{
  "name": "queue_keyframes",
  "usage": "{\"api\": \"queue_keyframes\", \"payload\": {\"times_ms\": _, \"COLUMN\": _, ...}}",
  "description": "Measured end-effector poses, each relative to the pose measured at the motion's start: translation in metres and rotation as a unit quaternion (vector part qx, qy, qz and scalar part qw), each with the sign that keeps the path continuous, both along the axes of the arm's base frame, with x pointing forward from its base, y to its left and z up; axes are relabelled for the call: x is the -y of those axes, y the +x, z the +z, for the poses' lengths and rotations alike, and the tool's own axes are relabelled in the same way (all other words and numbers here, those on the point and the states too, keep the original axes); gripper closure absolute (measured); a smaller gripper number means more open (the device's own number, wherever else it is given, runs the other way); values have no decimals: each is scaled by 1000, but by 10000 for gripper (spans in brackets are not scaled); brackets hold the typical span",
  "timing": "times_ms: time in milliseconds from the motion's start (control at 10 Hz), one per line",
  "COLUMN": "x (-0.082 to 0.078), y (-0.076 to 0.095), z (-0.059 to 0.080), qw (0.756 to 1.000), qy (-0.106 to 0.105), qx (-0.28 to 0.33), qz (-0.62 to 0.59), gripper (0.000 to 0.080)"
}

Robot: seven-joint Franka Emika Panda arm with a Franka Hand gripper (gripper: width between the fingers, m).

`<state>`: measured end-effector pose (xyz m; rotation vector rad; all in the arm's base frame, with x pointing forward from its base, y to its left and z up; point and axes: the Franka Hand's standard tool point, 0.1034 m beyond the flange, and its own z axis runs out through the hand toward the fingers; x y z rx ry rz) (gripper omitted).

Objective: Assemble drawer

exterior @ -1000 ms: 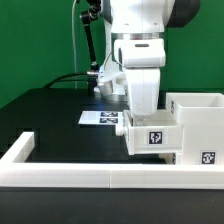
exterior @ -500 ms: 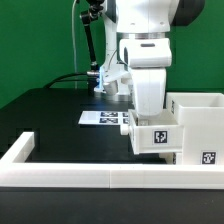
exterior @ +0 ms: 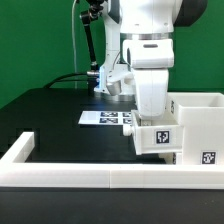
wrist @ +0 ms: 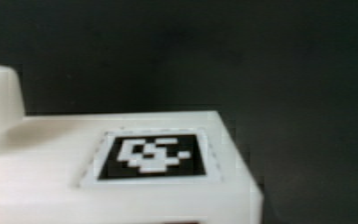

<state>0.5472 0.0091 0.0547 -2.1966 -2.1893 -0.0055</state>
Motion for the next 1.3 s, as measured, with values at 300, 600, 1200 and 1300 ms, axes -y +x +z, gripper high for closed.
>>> {"api": "queue_keyframes", "payload": {"times_ms": 300, "x": 1, "y": 0, "z": 0, "qw": 1000, "qy": 0, "qx": 2, "qz": -1, "gripper": 755}}
{"api": "queue_keyframes", "payload": {"times_ms": 600, "x": 2, "y": 1, "z": 2, "qw": 1000, "qy": -1, "qx": 4, "qz": -2, "gripper": 438}}
{"api": "queue_keyframes", "payload": {"times_ms": 1200, "x": 4, "y": 7, "z": 39, "qw": 1000, "qy": -12, "qx": -3, "qz": -12, "gripper": 151}}
{"api": "queue_keyframes", "payload": {"times_ms": 1300, "x": 9, "y": 10, "z": 49, "qw": 1000, "qy": -16, "qx": -3, "qz": -9, "gripper": 151}}
